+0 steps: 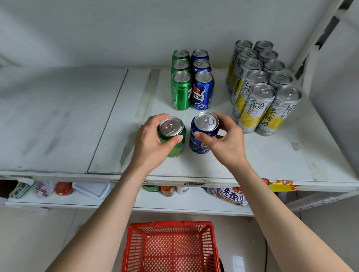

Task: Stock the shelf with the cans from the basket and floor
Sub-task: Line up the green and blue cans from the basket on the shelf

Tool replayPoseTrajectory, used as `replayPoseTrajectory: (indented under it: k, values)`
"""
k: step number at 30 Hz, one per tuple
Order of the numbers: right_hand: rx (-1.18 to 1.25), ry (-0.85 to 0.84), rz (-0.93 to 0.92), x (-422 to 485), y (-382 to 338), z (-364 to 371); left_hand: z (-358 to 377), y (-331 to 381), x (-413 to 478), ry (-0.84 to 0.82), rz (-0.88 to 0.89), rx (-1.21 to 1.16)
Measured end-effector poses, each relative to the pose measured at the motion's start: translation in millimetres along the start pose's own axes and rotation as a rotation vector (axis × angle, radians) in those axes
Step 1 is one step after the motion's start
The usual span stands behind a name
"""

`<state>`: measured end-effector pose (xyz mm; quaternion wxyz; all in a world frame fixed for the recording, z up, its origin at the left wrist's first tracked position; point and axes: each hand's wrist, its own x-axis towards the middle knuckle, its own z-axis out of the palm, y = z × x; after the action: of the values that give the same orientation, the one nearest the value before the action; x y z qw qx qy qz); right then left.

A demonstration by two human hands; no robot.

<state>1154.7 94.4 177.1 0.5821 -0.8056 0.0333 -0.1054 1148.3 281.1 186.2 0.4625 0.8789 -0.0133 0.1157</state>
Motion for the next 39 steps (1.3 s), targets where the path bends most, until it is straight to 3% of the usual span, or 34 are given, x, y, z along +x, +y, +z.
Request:
replayPoseTrajectory:
  k: [19,25,39]
  values:
    - [0.029,-0.061,-0.014,8.7,27.2,2.3,22.8,-27.8,16.2,-0.068,-0.076,-0.256]
    - [0.063,-0.105,0.052,0.6,49.0,-3.6,34.0,-56.1,2.5,-0.147,-0.13,-0.269]
    - [0.094,-0.087,-0.001,32.4,64.0,9.2,57.7,-75.5,42.3,-0.112,-0.095,-0.269]
